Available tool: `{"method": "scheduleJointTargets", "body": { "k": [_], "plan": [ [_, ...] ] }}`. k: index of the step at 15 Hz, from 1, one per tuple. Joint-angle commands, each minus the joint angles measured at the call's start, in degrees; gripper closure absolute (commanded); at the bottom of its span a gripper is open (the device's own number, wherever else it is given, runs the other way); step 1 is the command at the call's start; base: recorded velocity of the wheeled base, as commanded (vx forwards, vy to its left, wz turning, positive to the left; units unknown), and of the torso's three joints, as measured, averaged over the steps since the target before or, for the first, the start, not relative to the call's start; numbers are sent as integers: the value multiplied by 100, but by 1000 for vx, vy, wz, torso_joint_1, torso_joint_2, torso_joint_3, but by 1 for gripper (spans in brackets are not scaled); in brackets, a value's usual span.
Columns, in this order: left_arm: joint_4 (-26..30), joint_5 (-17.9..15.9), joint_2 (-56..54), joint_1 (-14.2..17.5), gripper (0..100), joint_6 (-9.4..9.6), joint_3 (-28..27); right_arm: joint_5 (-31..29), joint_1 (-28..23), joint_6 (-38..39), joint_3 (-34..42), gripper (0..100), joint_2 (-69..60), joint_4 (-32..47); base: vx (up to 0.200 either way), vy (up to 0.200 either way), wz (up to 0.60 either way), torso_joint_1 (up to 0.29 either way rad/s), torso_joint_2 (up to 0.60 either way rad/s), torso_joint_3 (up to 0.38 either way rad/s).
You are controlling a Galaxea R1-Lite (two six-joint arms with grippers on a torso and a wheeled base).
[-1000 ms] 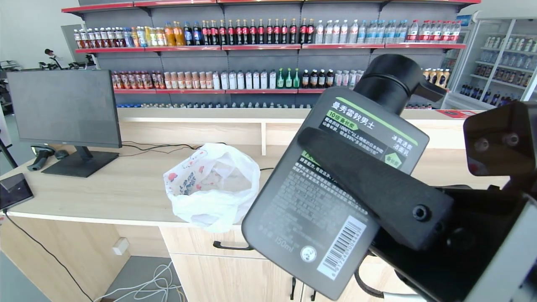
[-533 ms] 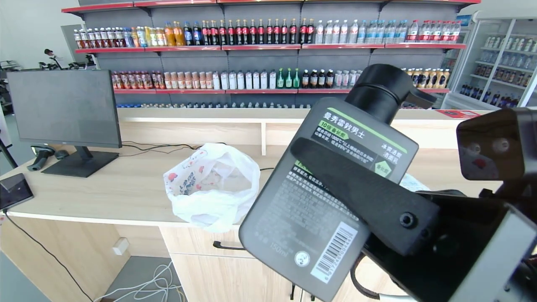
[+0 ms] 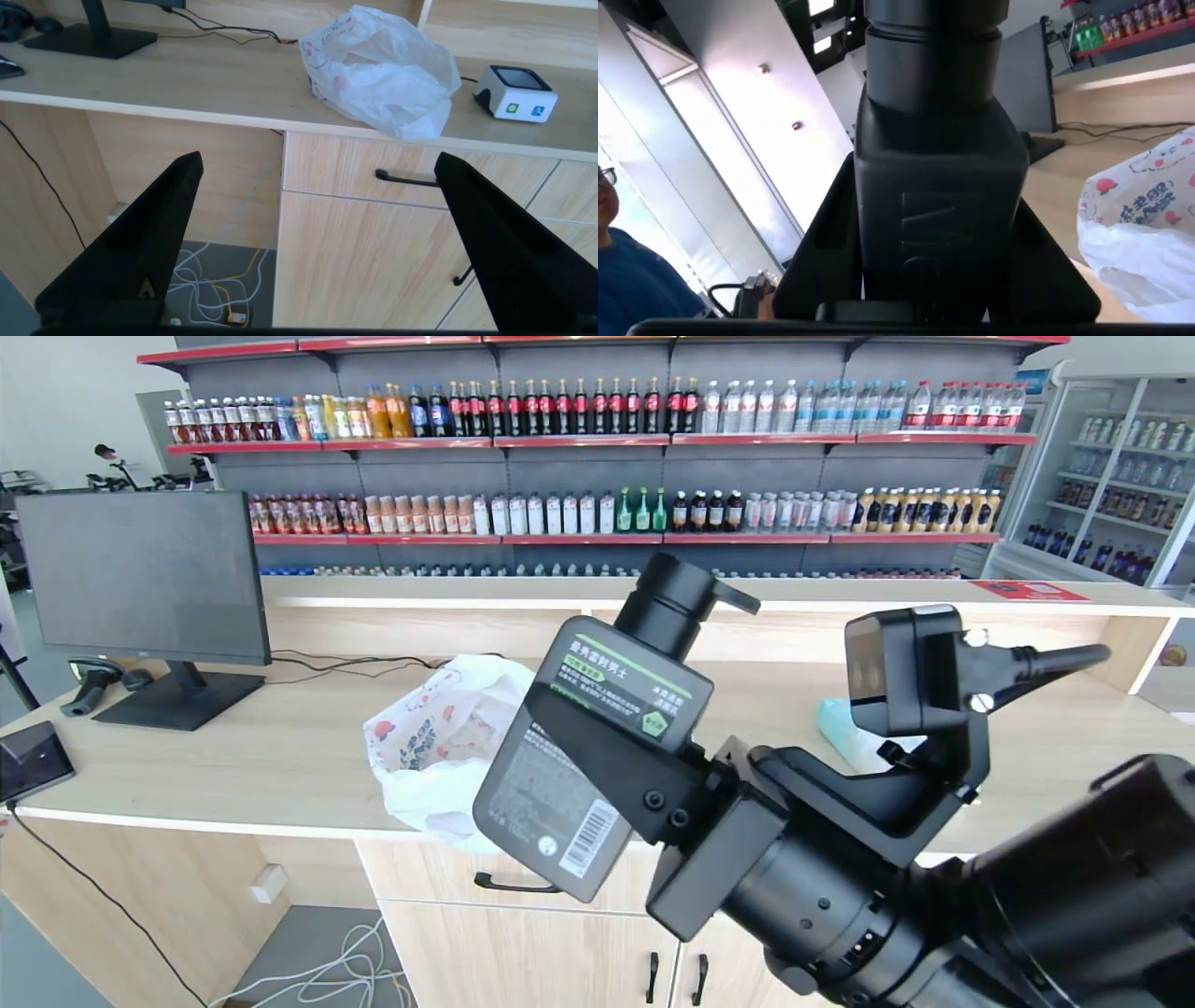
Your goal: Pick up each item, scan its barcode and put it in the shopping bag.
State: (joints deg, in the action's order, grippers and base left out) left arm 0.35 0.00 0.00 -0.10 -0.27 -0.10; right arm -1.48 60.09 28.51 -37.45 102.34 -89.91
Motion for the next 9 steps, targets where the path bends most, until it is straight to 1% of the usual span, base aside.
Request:
{"method": "scheduleJointTargets", "body": {
  "k": [1, 4, 6, 9],
  "plan": [
    [0, 0, 0, 1, 0, -8, 1, -2, -182, -320, -368, 100, 620, -9, 0, 0, 0, 0, 0, 0],
    [0, 0, 0, 1, 0, 0, 1, -2, -577, -461, -518, 100, 937, -9, 0, 0, 0, 0, 0, 0],
    [0, 0, 0, 1, 0, -8, 1, 16, -973, -918, -562, 100, 1157, -9, 0, 0, 0, 0, 0, 0],
    [0, 0, 0, 1, 0, -8, 1, 16, -1104, -1454, -562, 100, 1201, -9, 0, 0, 0, 0, 0, 0]
  ]
}}
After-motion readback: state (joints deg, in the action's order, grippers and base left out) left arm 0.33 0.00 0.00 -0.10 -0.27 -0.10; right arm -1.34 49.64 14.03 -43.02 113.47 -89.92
